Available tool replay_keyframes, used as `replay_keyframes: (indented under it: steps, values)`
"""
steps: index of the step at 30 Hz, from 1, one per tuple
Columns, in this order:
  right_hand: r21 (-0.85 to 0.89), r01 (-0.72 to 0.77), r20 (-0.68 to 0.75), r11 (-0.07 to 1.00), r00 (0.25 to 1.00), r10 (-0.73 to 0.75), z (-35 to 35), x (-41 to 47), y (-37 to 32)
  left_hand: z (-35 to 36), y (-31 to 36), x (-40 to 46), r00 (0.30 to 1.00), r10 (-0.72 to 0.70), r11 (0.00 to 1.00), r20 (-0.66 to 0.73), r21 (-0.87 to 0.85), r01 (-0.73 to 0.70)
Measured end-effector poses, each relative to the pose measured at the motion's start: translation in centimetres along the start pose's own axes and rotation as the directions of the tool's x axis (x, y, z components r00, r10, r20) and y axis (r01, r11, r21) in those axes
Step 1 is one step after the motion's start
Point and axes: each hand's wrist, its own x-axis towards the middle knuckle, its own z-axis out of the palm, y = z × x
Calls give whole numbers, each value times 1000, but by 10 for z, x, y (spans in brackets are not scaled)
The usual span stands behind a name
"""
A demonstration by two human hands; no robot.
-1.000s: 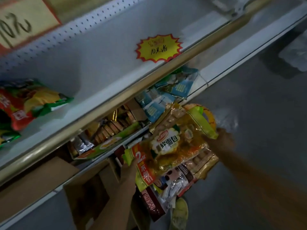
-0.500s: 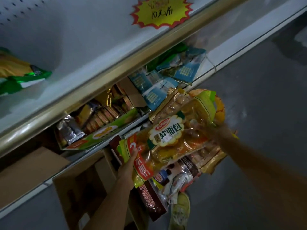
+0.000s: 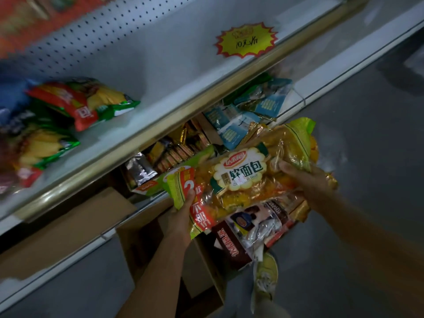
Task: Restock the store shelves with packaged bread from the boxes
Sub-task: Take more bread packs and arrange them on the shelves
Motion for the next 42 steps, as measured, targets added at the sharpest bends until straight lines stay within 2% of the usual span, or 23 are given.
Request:
replay_keyframes:
  steps: [6,10,14,22,28,32,35,42]
  values:
    - [104,24,-83,994,996,-15,29,-70,-23,-45,32,-60,992,121,990,43,-78,-117]
    - [162,54,-8,985,999,-53,42,-117,-38,-78,53,-106,966,247,967,69,-83,-242]
    - [210,84,45,974,994,-95,59,-167,-53,-116,72,-157,946,307,950,102,-101,-297]
    - [273,138,75,952,984,-164,90,-279,-98,-202,105,-259,866,498,860,38,-152,-488]
    - [331,232,107,915,954,-280,112,-356,-140,-244,130,-339,768,640,759,-31,-130,-638]
    - [311,333,151,890,908,-392,129,-400,-169,-272,145,-386,728,683,715,-60,-153,-682]
    - [344,354,151,870,893,-423,150,-428,-197,-295,158,-418,697,710,679,-100,-161,-716]
    - [327,396,277,858,828,-488,201,-475,-255,-346,187,-494,649,739,604,-182,-249,-757]
